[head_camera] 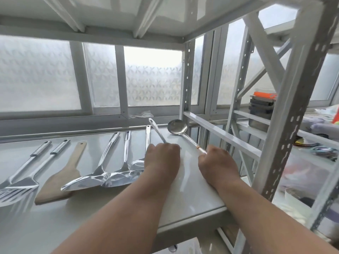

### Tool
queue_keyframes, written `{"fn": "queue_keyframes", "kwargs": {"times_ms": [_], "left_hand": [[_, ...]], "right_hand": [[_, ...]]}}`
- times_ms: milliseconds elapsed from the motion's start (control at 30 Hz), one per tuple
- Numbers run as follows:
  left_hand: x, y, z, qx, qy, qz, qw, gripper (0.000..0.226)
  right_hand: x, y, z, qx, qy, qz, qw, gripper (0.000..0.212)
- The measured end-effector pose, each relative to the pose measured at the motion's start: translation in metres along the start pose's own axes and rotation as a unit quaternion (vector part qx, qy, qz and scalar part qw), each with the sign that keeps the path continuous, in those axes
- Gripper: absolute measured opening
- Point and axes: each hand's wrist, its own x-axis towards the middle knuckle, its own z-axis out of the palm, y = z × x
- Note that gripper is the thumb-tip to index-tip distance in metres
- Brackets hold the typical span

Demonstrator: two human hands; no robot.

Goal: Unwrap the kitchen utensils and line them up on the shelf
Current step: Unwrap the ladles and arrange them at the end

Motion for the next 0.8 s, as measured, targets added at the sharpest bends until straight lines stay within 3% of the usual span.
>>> {"fn": "queue_keyframes", "kwargs": {"times_ms": [100, 267, 467, 800], "left_hand": [[-0.004, -0.003, -0.005, 0.006, 0.039, 0.002, 0.999, 0.028], [-0.007, -0.007, -0.008, -0.047, 0.031, -0.004, 0.998, 0.019], [-0.01, -0.008, -0.012, -0.104, 0.028, -0.02, 0.994, 0.016], [-0.013, -0.008, -0.016, -0.12, 0.034, -0.018, 0.992, 0.016]], "right_hand": [[-0.001, -0.001, -0.002, -0.026, -0.005, -0.003, 1.0, 0.031], [-0.003, -0.003, -0.002, -0.031, -0.01, -0.003, 0.999, 0.022], [-0.002, -0.003, 0.0, -0.03, 0.013, 0.004, 0.999, 0.028], [0.002, -0.002, 0.005, -0.04, 0.026, 0.017, 0.999, 0.03]]}}
